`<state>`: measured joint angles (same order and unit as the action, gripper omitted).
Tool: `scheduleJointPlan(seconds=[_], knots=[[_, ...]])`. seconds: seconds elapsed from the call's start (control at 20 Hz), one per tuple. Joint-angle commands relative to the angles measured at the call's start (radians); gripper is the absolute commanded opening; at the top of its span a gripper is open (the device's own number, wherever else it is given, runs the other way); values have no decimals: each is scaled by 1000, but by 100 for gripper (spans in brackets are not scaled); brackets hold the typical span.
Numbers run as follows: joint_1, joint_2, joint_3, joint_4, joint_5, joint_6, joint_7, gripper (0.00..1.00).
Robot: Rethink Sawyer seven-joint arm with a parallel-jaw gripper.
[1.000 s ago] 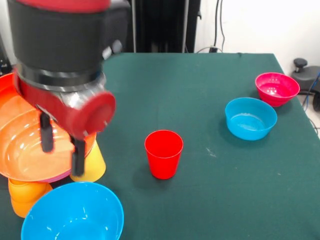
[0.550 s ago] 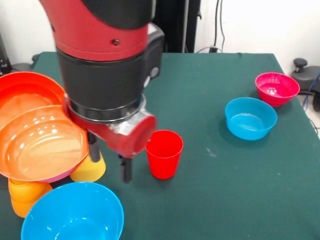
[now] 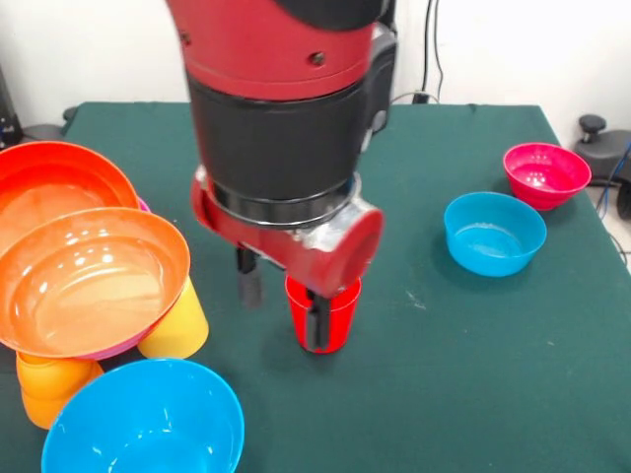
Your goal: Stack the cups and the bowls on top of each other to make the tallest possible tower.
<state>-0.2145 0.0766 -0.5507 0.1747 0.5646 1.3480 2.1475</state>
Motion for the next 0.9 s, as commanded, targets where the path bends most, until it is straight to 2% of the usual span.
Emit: scheduleJointPlan(seconds=[0.05,0.25,0.4,0.55,0.65,0.8,0.9], knots=[[41,53,-53,12,101,78,334,100],[48,67,-96,16,168,79,396,100],[47,77,-128,14,204,91,379,100],[51,86,-145,22,211,58,355,100],[59,81,-137,46,183,3,319,100],[89,29,-87,159,117,-82,324,100],[97,11,-69,203,86,-118,281,100]])
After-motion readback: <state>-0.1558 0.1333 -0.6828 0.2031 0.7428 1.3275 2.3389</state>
